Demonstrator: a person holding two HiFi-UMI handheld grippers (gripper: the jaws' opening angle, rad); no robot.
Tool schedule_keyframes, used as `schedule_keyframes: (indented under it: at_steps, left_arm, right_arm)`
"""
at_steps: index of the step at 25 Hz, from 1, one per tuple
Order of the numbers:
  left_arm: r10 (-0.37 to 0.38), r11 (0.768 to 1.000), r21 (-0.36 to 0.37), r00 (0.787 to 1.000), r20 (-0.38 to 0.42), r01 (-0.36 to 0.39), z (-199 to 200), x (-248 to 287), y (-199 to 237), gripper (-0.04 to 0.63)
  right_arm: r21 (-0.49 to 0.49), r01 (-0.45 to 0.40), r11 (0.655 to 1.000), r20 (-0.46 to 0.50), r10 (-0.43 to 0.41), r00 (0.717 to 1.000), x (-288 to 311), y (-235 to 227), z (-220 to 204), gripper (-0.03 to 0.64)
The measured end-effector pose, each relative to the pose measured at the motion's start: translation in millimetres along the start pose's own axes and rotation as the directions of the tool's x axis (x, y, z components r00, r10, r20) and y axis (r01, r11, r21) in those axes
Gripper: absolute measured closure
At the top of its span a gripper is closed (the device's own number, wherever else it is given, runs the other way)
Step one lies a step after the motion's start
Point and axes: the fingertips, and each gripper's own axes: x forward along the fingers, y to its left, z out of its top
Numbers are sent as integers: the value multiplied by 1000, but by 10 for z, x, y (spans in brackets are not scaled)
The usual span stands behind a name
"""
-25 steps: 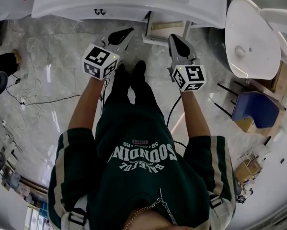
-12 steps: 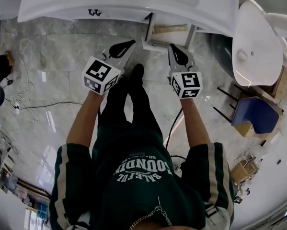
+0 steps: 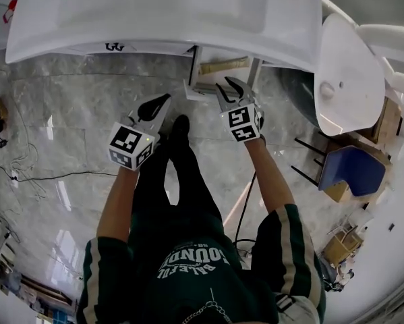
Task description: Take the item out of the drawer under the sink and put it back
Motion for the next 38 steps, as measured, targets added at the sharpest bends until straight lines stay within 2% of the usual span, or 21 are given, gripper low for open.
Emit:
schedule_keyframes:
  at_steps: [5, 8, 13, 16, 19, 23, 27, 31, 33, 37, 38]
  left_arm:
    - [20, 1000, -22, 1000, -4, -20, -109, 45, 42, 545]
    - [25, 999, -24, 1000, -16, -25, -206, 64, 42, 545]
    - [20, 999, -43, 999, -32, -21, -363, 64, 31, 546]
    - [29, 997, -63, 998, -47, -32, -501, 29, 59, 545]
    - [47, 994, -93, 998, -51, -51, -604, -3, 119, 546]
    - [52, 992, -112, 997, -64, -59, -731, -31, 136, 546]
    - [47, 990, -126, 996, -78, -57, -829, -9, 116, 546]
    - [46, 988, -141, 995, -84, -57, -881, 21, 100, 545]
    - [48, 987, -147, 995, -88, -60, -903, -1, 95, 546]
    - [61, 984, -162, 993, -98, -76, -956, -90, 113, 545]
    - [64, 983, -163, 993, -101, -80, -964, -113, 130, 545]
  right_arm:
    - [-142, -45, 989, -121, 27, 992, 373, -127, -212, 502]
    - [-231, -82, 969, -192, 38, 981, 583, -148, -358, 460]
    - [-310, -136, 941, -286, 44, 957, 849, -191, -588, 397]
    - [-321, -140, 937, -325, 30, 945, 998, -270, -705, 387]
    - [-322, -158, 933, -374, 28, 927, 1133, -337, -852, 387]
    - [-363, -188, 912, -416, 21, 909, 1281, -355, -983, 387]
    - [-345, -197, 918, -427, 33, 903, 1403, -359, -1026, 387]
    - [-357, -203, 912, -482, 6, 876, 1474, -413, -1186, 390]
    - [-340, -185, 922, -502, -12, 865, 1466, -438, -1259, 393]
    - [-341, -161, 926, -505, -36, 862, 1406, -445, -1305, 475]
    - [-351, -157, 923, -502, -45, 864, 1391, -455, -1290, 517]
